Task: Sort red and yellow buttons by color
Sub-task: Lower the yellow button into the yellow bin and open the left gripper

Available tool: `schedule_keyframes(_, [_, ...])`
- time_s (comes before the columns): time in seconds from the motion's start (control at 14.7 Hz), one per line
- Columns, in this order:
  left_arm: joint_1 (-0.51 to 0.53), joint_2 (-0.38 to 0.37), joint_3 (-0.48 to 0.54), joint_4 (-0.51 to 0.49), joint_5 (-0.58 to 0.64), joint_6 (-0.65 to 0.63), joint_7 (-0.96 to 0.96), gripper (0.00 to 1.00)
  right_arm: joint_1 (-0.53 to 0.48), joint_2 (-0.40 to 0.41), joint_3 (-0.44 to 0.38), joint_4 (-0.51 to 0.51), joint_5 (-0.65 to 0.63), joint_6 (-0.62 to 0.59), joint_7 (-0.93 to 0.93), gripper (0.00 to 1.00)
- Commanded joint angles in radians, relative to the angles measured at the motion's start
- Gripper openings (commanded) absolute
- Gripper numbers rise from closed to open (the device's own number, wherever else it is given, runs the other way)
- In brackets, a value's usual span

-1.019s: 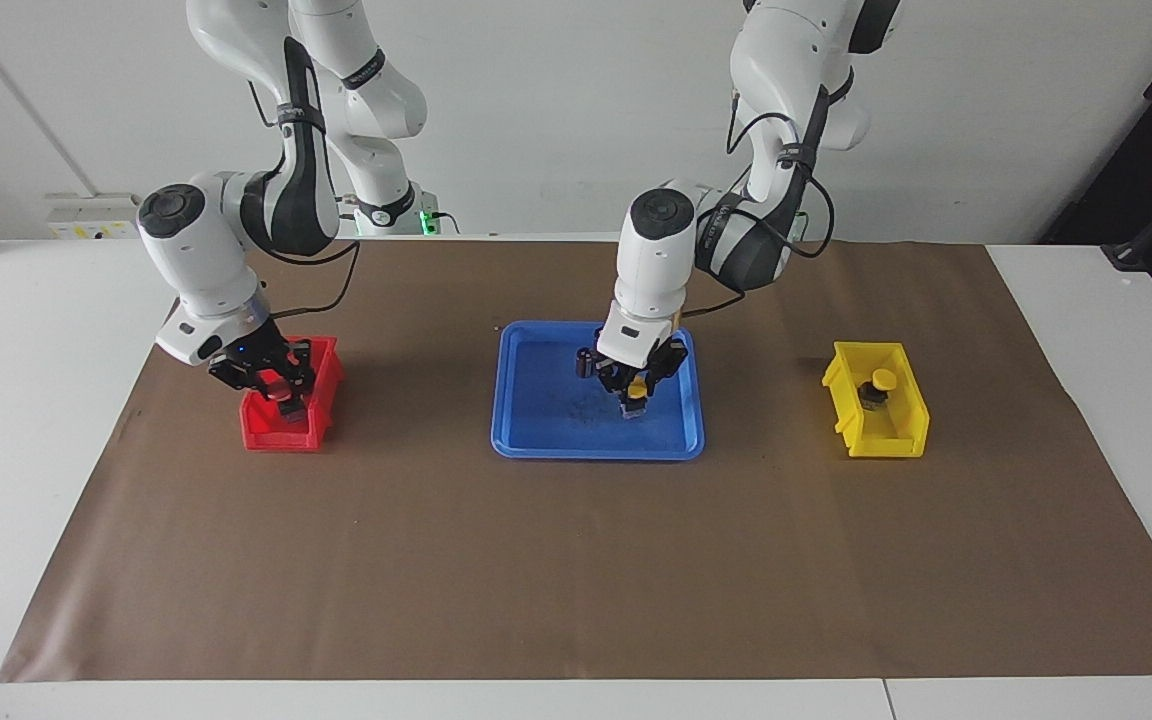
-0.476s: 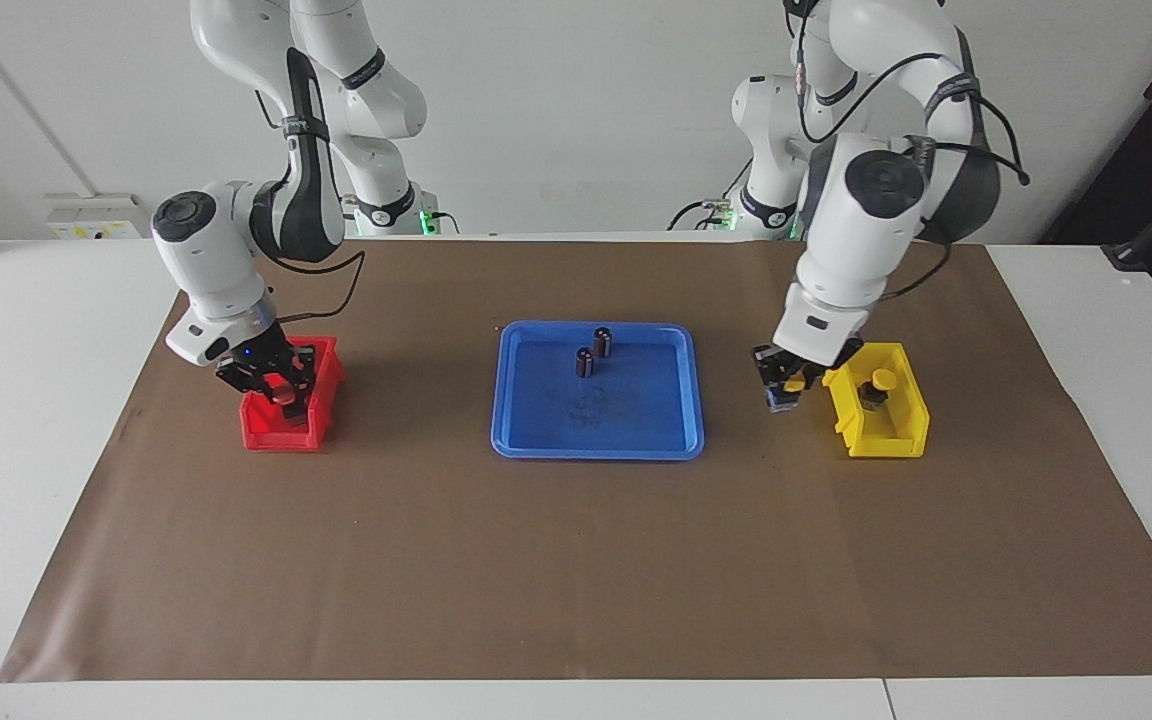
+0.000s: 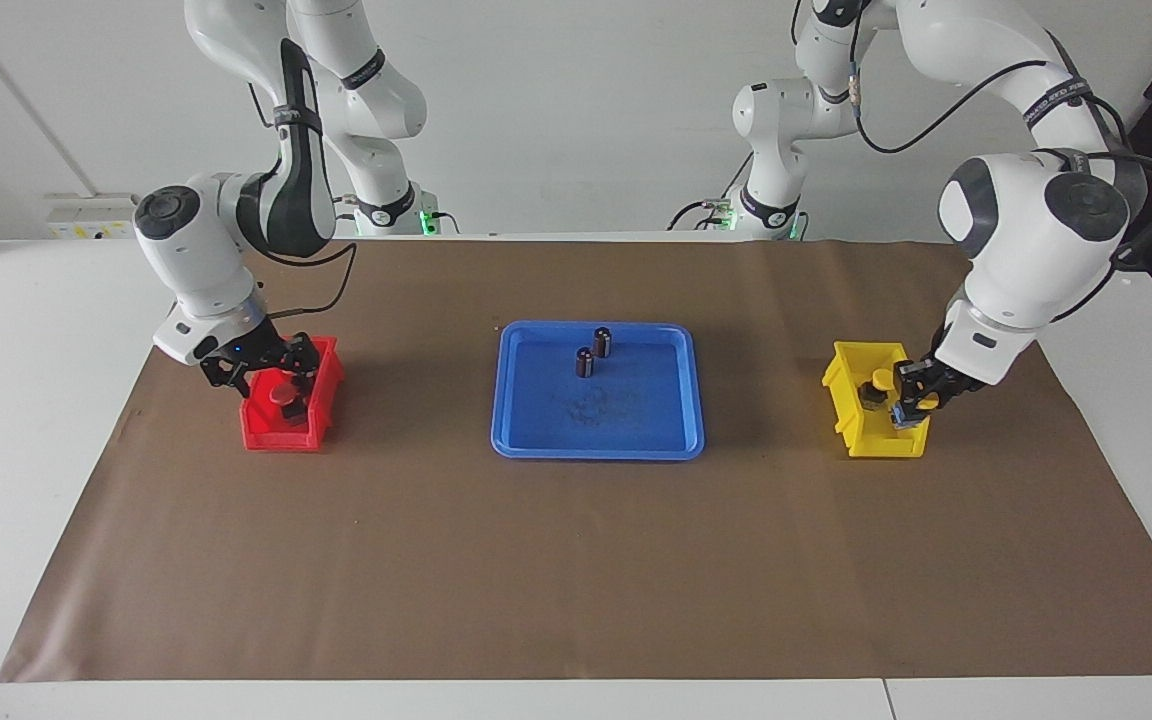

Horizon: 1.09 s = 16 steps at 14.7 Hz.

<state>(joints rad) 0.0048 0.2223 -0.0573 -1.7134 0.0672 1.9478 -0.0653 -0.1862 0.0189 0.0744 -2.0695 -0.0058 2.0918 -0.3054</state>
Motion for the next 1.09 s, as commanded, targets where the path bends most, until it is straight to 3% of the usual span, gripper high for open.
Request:
schedule_keyframes(0.0, [0.003,-0.038,-0.009,-0.095,0.009,0.062,0.018,0.02,0.014,0.000,0.010,0.213,0.013,-0.238,0.066,0.99])
schedule_keyframes(0.2, [0.023,-0.086,-0.010,-0.211,0.009,0.128,0.021,0.02,0.039,-0.022,0.015,0.389,0.013,-0.459,0.178,0.99])
schedule_keyframes(0.34, [0.023,-0.101,-0.010,-0.244,0.009,0.128,0.039,0.02,0.037,-0.019,0.013,0.460,0.013,-0.542,0.225,0.99])
schedule_keyframes(0.82, [0.018,-0.100,-0.010,-0.316,0.009,0.236,0.041,0.02,0.028,-0.016,0.007,0.496,0.009,-0.624,0.227,1.00])
schedule_keyframes(1.02, [0.018,-0.095,-0.010,-0.365,0.009,0.307,0.044,0.04,0.100,-0.022,-0.065,0.497,-0.008,-0.644,0.229,0.99])
